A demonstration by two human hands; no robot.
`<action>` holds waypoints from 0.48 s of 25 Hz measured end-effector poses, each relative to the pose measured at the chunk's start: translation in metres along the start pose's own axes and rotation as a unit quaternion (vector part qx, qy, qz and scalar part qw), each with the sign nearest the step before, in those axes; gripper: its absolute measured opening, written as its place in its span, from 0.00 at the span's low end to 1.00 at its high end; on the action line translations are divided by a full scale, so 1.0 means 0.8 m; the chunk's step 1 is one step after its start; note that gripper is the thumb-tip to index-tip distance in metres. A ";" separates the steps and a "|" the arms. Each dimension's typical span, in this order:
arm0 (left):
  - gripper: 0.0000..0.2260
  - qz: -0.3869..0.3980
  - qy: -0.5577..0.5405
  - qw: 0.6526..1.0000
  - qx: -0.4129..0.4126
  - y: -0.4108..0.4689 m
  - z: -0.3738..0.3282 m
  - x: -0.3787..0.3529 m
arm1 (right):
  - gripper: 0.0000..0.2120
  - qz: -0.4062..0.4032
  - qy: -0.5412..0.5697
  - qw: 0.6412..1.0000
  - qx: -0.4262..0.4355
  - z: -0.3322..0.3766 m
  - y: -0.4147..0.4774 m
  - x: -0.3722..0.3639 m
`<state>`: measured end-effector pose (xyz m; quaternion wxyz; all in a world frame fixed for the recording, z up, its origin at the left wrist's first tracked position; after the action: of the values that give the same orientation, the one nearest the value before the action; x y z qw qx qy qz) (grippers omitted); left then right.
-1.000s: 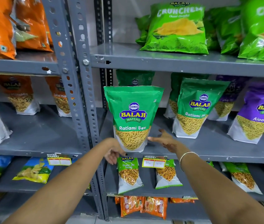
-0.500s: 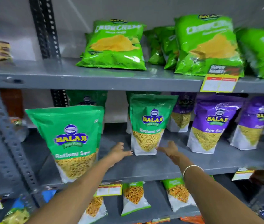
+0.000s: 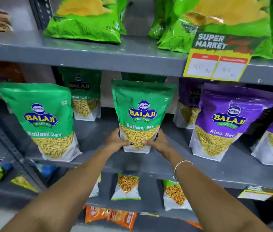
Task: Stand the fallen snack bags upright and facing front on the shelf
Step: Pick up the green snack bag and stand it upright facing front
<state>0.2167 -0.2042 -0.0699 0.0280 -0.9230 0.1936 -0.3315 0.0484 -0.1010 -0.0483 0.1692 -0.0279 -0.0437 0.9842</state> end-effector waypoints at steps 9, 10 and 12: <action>0.28 0.016 0.059 0.998 -0.029 -0.095 -0.009 0.012 | 0.45 -0.031 -0.098 0.995 -0.016 -0.013 -0.066 -0.004; 0.28 0.017 0.060 0.998 -0.029 -0.100 -0.008 0.014 | 0.45 -0.034 -0.108 0.993 -0.017 -0.011 -0.071 -0.006; 0.27 0.016 0.061 0.998 -0.030 -0.106 -0.008 0.014 | 0.43 -0.036 -0.112 0.993 -0.018 -0.011 -0.077 -0.008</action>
<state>0.2494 -0.1298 -0.0431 -0.0059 -0.8983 0.2193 -0.3807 0.0755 -0.0445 -0.0505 0.1978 0.0813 -0.0810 0.9735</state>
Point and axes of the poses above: each hand's wrist, its own y-axis towards the middle knuckle, its own x-axis out of the back of the hand, z = x × y, the point moved 1 cm from there along y, towards the middle knuckle, and after that the axes turned 7 degrees about y, right-handed, at the moved point
